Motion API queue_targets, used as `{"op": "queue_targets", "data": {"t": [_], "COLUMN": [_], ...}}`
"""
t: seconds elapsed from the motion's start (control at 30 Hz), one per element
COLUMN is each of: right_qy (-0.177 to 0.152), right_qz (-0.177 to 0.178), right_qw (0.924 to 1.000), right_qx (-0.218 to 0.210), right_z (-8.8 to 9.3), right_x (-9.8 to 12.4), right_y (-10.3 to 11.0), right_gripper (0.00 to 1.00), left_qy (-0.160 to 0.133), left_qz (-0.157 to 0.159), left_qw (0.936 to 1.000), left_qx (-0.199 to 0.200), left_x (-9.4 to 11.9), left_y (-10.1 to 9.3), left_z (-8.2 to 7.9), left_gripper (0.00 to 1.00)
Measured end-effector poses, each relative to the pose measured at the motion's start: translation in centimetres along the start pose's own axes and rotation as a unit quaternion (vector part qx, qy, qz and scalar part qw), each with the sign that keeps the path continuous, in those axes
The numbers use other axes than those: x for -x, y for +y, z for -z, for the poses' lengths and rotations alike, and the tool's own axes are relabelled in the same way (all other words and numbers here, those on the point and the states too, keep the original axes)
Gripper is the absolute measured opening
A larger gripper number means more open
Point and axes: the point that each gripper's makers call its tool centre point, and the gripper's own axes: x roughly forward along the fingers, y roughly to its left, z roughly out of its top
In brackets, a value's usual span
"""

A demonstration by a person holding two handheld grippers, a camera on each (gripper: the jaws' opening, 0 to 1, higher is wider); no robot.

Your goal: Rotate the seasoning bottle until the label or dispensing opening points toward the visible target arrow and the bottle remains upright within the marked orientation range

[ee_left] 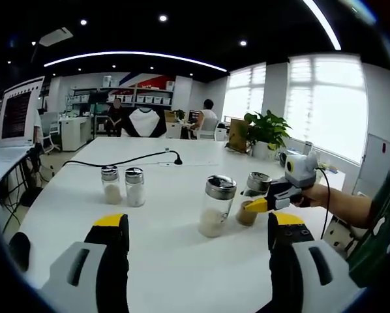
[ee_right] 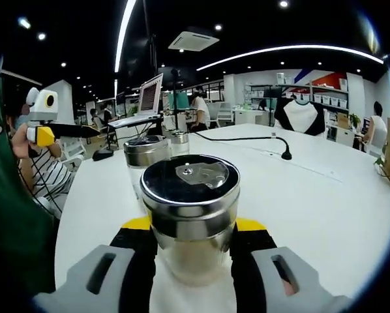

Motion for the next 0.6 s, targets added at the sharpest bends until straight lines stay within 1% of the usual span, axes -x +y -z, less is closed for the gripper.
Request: {"op": "queue_targets", "data": {"t": [0.33,0.43,0.47,0.6], "right_qy": [0.004,0.006,0.006,0.003], "right_qz": [0.02,0.037,0.038,0.052], "right_qw": [0.9998,0.9992,0.9992,0.9985], "right_qx": [-0.005,-0.01,-0.01,-0.017], "right_z": [0.05,0.08,0.07,0.09], "right_x": [0.01,-0.02,-0.02,0.0], "right_y": [-0.13,-0.27,-0.26,-0.38], "right_gripper": [0.42,0.42,0.42,0.42], "left_qy": [0.0,-0.006,-0.007,-0.002], "left_qz": [0.0,-0.001,0.0,-0.001], "left_qw": [1.0,0.9999,0.9999,1.0], "left_qx": [0.001,0.009,0.01,0.007], "left_x": [-0.05,0.02,0.05,0.06], "left_y": [-0.18,-0.11,-0.11,-0.13], "left_z": [0.01,-0.18,-0.19,0.03], "left_gripper": [0.93,0.93,0.93,0.93]}}
